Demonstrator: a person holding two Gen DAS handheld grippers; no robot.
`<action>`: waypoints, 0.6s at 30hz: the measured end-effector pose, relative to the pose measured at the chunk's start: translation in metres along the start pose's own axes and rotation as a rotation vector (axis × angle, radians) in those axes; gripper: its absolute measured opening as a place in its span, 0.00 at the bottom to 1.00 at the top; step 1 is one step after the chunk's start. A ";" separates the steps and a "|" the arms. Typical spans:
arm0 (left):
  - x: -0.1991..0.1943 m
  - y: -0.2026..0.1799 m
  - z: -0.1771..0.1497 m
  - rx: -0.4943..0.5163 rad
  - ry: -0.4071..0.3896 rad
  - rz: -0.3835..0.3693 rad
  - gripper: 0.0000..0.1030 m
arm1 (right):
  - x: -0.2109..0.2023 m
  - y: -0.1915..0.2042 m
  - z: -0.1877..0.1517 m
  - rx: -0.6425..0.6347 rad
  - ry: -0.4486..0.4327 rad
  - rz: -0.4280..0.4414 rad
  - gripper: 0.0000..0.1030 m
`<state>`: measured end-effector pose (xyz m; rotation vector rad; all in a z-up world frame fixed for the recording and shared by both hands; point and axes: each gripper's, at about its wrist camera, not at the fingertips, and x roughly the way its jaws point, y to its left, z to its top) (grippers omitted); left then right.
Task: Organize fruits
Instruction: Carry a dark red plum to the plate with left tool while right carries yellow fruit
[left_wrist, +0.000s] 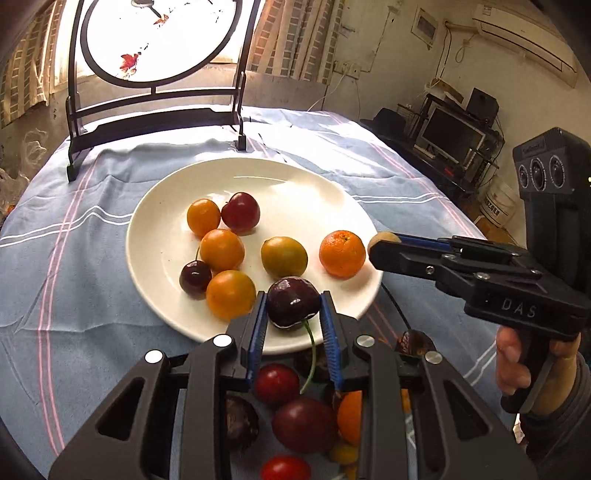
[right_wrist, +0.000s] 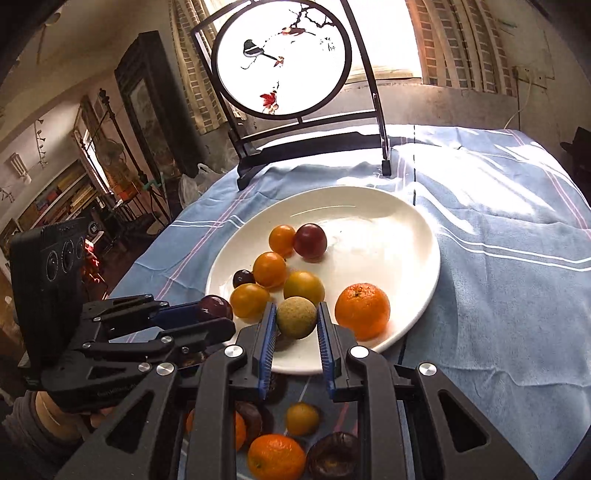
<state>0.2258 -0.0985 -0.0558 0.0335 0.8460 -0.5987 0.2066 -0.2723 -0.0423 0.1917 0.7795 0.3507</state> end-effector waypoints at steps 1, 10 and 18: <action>0.007 0.002 0.003 -0.007 0.010 0.010 0.28 | 0.005 -0.002 0.002 0.008 -0.001 -0.004 0.25; -0.032 0.017 -0.007 -0.038 -0.039 -0.010 0.48 | -0.024 0.003 -0.010 -0.025 -0.042 -0.020 0.34; -0.069 -0.002 -0.084 0.140 0.053 0.027 0.49 | -0.066 0.008 -0.070 -0.048 -0.042 -0.016 0.34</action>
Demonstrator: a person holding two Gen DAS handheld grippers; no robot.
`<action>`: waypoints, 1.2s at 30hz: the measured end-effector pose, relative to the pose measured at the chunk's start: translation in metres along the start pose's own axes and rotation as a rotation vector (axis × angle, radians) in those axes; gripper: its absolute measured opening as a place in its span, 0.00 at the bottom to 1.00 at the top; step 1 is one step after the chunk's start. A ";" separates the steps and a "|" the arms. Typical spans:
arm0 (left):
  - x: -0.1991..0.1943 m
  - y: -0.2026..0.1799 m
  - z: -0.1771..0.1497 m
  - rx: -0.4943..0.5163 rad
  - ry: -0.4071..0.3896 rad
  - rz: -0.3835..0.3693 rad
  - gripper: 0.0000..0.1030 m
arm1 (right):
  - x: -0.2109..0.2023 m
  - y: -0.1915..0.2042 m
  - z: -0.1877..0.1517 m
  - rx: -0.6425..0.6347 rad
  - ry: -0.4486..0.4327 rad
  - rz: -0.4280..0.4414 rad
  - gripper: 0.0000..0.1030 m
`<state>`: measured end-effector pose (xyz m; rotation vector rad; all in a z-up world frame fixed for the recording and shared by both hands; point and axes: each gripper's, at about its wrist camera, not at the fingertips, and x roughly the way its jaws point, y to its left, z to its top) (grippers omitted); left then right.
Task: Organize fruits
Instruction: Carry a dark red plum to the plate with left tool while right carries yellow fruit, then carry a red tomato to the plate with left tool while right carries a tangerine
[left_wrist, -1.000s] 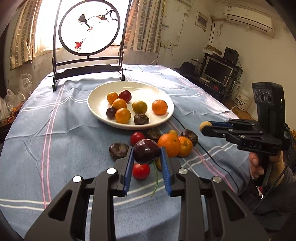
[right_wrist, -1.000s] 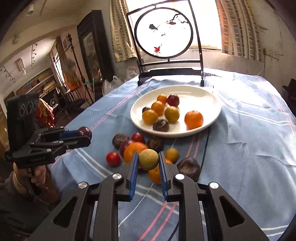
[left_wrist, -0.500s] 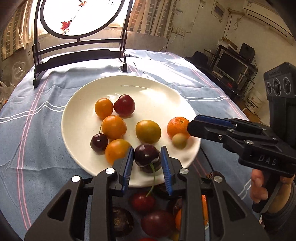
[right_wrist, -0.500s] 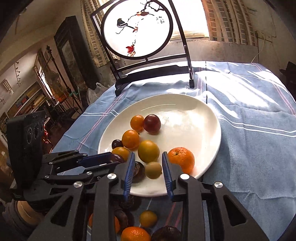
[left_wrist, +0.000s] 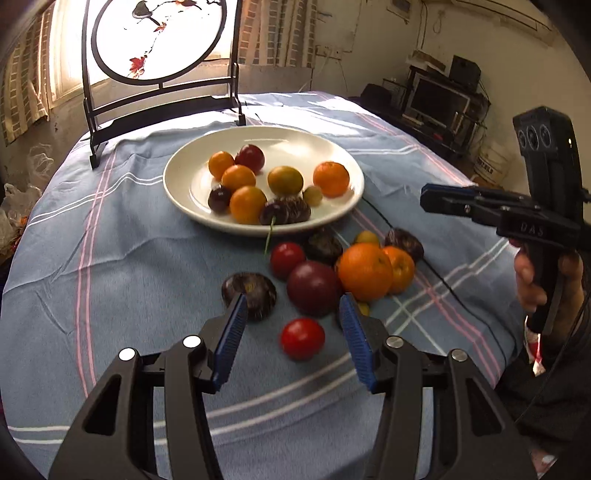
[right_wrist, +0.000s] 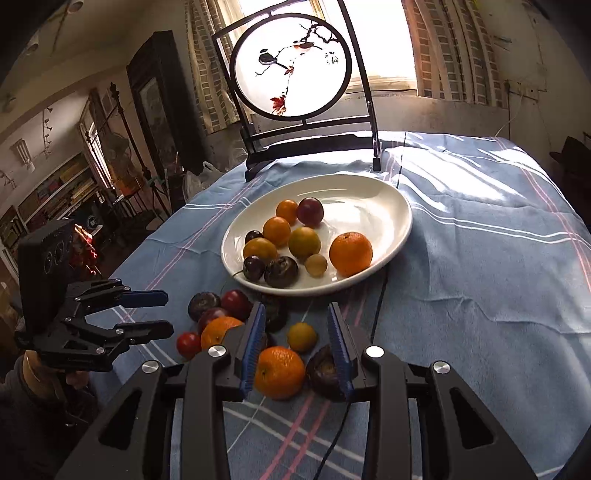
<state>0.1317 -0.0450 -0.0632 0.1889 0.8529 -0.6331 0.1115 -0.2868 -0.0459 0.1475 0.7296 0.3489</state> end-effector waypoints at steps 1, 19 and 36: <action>0.001 -0.004 -0.008 0.022 0.013 0.013 0.49 | -0.003 0.000 -0.007 0.004 0.002 0.001 0.34; 0.014 -0.013 -0.025 -0.014 0.014 0.003 0.28 | 0.009 0.008 -0.041 -0.083 0.103 -0.160 0.34; -0.011 -0.011 -0.038 -0.054 -0.027 -0.030 0.28 | 0.050 0.046 -0.035 -0.200 0.195 -0.157 0.46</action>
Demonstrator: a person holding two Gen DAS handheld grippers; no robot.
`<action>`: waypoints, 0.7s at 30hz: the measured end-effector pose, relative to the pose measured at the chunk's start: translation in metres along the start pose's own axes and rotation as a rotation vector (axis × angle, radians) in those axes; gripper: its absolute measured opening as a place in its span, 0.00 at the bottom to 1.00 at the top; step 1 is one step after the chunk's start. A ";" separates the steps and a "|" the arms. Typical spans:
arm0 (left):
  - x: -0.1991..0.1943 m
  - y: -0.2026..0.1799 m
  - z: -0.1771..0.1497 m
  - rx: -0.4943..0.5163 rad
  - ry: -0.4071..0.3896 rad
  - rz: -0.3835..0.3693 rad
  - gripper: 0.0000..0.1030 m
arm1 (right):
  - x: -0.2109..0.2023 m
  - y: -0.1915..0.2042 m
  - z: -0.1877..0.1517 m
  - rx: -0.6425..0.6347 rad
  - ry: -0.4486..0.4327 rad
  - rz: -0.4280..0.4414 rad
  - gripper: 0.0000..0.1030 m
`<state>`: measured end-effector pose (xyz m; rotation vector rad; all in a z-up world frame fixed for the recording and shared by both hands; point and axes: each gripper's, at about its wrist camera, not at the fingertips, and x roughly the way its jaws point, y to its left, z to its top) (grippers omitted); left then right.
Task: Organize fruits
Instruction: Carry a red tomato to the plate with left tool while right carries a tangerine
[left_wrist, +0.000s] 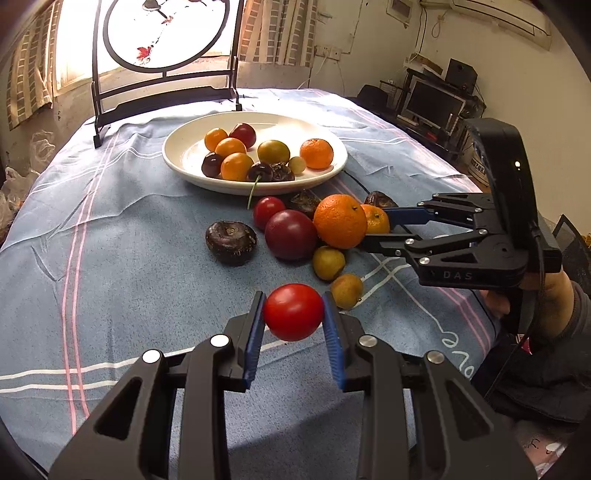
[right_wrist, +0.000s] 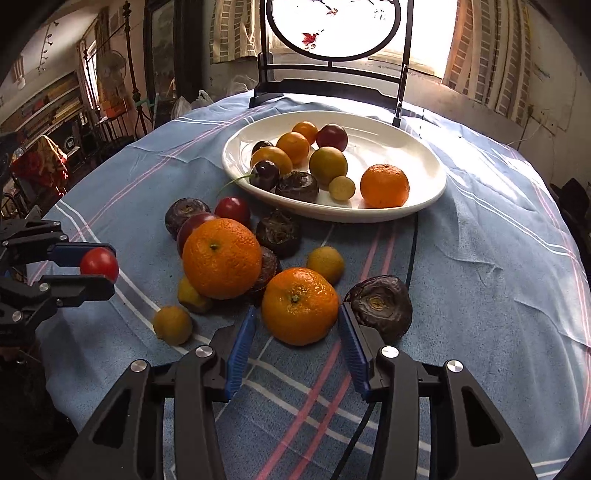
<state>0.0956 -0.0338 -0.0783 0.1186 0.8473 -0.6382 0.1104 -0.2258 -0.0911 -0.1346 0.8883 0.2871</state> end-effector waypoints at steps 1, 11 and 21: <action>0.000 0.000 -0.001 -0.002 0.000 -0.003 0.28 | 0.001 0.000 0.002 0.002 0.004 0.002 0.46; -0.008 0.006 0.003 -0.028 -0.035 -0.002 0.28 | -0.025 -0.013 -0.001 0.094 -0.069 0.031 0.41; -0.001 0.033 0.091 -0.053 -0.111 0.006 0.29 | -0.072 -0.077 0.067 0.177 -0.272 0.049 0.41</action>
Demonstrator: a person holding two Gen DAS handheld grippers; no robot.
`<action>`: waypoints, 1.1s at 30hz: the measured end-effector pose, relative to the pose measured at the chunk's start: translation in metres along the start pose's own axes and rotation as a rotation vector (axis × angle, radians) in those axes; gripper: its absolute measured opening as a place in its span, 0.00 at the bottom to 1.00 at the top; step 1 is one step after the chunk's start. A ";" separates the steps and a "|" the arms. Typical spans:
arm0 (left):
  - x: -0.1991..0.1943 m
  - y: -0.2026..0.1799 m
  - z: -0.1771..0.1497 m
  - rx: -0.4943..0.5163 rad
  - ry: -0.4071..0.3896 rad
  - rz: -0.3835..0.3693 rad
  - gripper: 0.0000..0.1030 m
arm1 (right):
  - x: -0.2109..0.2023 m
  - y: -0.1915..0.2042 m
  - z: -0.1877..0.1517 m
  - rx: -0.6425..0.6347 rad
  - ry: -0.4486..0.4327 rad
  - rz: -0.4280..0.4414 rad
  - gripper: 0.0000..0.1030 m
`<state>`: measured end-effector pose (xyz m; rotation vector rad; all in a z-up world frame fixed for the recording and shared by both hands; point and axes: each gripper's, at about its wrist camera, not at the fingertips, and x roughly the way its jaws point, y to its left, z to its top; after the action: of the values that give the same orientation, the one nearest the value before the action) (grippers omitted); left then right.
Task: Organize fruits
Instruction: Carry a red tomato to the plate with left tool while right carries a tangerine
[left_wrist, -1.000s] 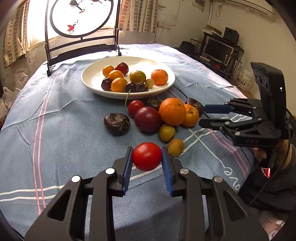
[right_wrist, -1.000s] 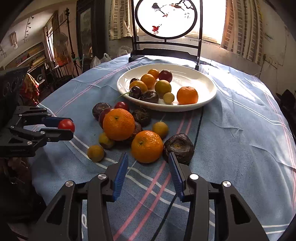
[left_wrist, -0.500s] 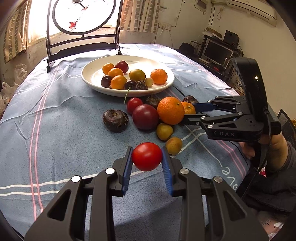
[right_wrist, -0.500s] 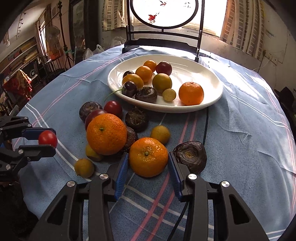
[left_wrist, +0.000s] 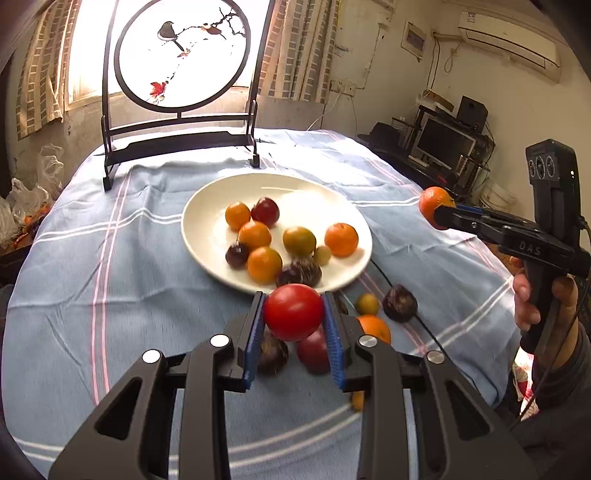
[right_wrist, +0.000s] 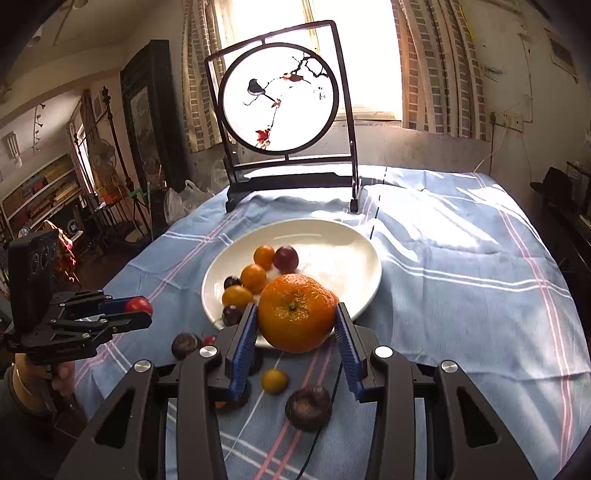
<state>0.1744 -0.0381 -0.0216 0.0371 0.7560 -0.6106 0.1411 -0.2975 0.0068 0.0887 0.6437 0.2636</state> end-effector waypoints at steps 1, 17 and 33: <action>0.009 0.004 0.012 -0.004 0.006 0.002 0.29 | 0.008 -0.003 0.010 0.004 -0.002 -0.002 0.41; 0.104 0.068 0.065 -0.232 0.063 0.042 0.58 | 0.110 -0.017 0.034 0.056 0.059 -0.044 0.50; 0.029 0.027 -0.044 0.108 0.159 0.063 0.63 | 0.014 -0.010 -0.053 0.066 0.041 0.009 0.51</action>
<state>0.1766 -0.0196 -0.0778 0.2095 0.8717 -0.5927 0.1225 -0.3037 -0.0454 0.1498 0.6933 0.2533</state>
